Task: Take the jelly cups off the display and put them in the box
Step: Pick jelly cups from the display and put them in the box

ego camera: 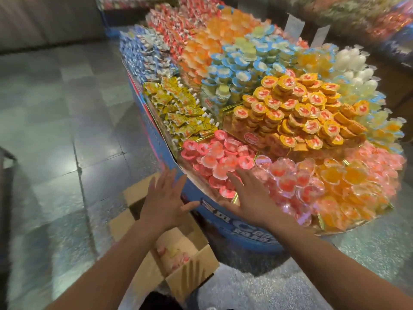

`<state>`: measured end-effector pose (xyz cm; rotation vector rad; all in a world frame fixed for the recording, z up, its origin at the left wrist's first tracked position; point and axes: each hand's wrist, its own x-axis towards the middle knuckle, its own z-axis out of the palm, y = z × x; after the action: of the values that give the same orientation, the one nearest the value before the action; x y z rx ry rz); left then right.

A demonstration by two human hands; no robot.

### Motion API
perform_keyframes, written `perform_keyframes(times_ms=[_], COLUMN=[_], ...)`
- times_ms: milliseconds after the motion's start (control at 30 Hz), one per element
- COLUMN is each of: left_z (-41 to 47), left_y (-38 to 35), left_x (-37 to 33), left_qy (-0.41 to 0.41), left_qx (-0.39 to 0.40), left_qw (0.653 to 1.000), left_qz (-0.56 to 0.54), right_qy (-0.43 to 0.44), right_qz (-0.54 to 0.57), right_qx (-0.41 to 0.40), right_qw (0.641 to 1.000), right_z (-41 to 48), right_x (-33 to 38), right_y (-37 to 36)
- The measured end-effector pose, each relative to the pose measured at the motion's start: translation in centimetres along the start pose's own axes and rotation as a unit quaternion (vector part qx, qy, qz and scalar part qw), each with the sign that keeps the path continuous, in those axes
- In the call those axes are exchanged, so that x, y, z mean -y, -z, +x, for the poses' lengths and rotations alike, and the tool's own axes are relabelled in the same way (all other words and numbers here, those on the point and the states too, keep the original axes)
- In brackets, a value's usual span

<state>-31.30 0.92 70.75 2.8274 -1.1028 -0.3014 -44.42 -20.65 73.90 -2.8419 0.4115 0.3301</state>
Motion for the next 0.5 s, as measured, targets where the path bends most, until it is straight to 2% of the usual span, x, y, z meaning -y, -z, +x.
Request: perform_keyframes(times_ms=[300, 500], left_z=[-1.8, -0.8], left_y=[0.2, 0.3], left_x=[6.4, 13.0], left_qy=[0.028, -0.005], left_qx=[0.017, 0.049], left_qw=[0.999, 0.999], left_qz=[0.008, 0.008], right_qy=[0.019, -0.001], right_qz=[-0.002, 0.023], right_qx=[0.025, 0.019], right_qw=[1.000, 1.000], right_z=[3.3, 6.6], right_x=[5.5, 11.2], right_y=[-1.7, -4.4])
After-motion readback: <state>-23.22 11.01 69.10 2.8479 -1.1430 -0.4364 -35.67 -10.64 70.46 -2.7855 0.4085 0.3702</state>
